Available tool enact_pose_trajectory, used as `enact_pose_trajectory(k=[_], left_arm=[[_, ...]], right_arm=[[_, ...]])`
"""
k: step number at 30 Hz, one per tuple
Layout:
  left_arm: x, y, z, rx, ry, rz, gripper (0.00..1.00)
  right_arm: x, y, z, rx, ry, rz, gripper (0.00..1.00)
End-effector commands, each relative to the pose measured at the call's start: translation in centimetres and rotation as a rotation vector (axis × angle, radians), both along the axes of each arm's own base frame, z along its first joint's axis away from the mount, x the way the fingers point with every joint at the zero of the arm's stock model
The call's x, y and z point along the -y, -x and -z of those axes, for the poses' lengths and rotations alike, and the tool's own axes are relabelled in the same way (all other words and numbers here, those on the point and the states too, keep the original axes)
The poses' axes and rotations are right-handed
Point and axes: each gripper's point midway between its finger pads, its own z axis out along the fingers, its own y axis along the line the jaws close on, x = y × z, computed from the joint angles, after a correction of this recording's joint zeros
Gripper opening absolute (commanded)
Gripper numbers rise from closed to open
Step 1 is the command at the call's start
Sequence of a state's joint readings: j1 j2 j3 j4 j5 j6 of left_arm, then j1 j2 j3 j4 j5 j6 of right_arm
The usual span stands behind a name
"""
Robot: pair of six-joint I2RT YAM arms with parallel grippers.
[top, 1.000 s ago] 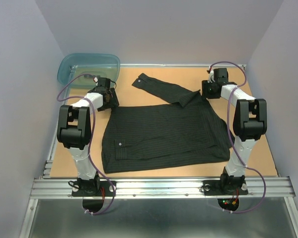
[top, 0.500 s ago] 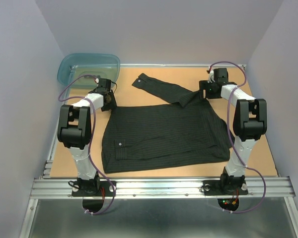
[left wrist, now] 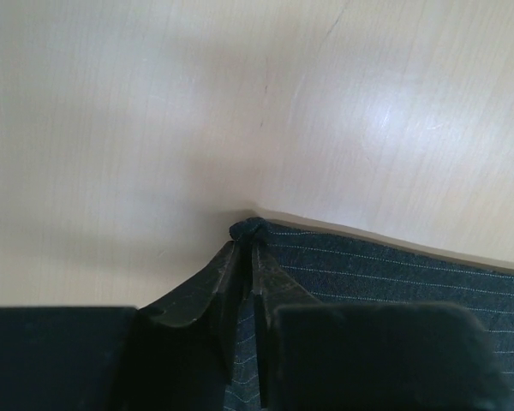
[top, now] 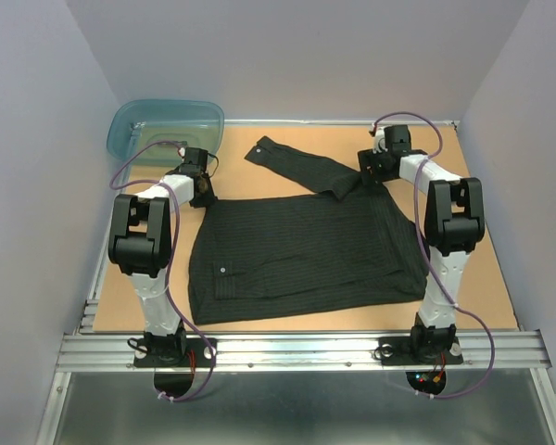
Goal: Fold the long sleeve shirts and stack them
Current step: Fold the shirt
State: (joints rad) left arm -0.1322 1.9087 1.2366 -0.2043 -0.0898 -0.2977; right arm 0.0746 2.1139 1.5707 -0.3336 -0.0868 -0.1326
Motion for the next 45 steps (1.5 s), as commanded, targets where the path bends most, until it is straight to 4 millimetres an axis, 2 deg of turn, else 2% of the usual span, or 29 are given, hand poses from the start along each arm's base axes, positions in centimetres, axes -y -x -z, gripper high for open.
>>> enact_pose_trajectory(k=[1,2,3,7,11,12,15,19,20,22,23,27,30,33,36,37,38,41,44,45], left_arm=[[0.1,0.7,0.7,-0.027,-0.019,0.021,0.20],[0.1,0.6,0.7,-0.026,-0.020,0.022,0.20],[0.1,0.7,0.7,-0.027,-0.021,0.022,0.20],[0.2,0.7,0.8,-0.029,-0.020,0.025,0.19],[0.2,0.8,0.8,-0.030,-0.023,0.027,0.19],[0.2,0.8,0.7,-0.028,-0.025,0.026,0.19],[0.2,0.8,0.7,-0.028,-0.027,0.028,0.19],[0.2,0.8,0.8,-0.028,-0.030,0.026,0.18],[0.1,0.8,0.8,-0.029,-0.031,0.024,0.18],[0.1,0.9,0.8,-0.031,-0.033,0.025,0.18],[0.1,0.9,0.8,-0.029,-0.033,0.026,0.18],[0.0,0.9,0.7,-0.025,-0.039,0.022,0.18],[-0.1,0.9,0.4,-0.022,-0.042,0.024,0.17],[-0.3,0.5,-0.9,0.013,-0.054,0.014,0.17],[-0.6,0.0,-2.9,0.062,-0.061,0.001,0.15],[-0.6,-0.1,-3.4,0.073,-0.061,-0.002,0.15],[-0.7,-0.3,-4.3,0.097,-0.059,-0.011,0.12],[-0.7,-0.2,-5.1,0.115,-0.056,-0.021,0.11],[-0.9,0.2,-5.7,0.129,-0.055,-0.030,0.10],[-0.9,0.3,-6.3,0.143,-0.052,-0.034,0.10]], right_arm=[[-0.8,-2.3,-1.1,0.064,0.052,-0.035,0.81],[-0.9,-2.5,-1.4,0.073,0.061,-0.038,0.81],[-0.8,-2.6,-0.8,0.066,0.085,-0.041,0.80],[-2.2,-2.7,0.0,0.061,0.109,-0.092,0.76],[-2.9,-2.2,1.7,0.028,0.099,-0.110,0.73],[-3.0,-1.9,2.6,0.009,0.102,-0.111,0.72],[-3.1,-1.2,3.9,-0.021,0.110,-0.119,0.64],[-2.8,-0.1,6.0,-0.070,0.117,-0.111,0.44],[-2.8,0.1,6.4,-0.080,0.117,-0.110,0.34],[-2.6,0.4,6.9,-0.093,0.124,-0.103,0.26],[-2.4,0.7,7.3,-0.104,0.128,-0.099,0.17],[-1.8,1.2,8.0,-0.120,0.157,-0.086,0.01],[-1.5,1.0,7.2,-0.105,0.171,-0.078,0.01],[-1.1,0.0,4.4,-0.045,0.186,-0.060,0.01],[-0.6,-0.9,1.0,0.025,0.209,-0.030,0.01],[-0.5,-1.2,-0.8,0.059,0.210,-0.023,0.00],[-0.4,-1.3,-1.6,0.076,0.211,-0.016,0.01],[-0.5,-1.4,-4.0,0.120,0.196,-0.002,0.00],[-0.4,-1.0,-4.8,0.130,0.182,0.017,0.01],[-0.4,-0.9,-5.6,0.146,0.171,0.032,0.01]])
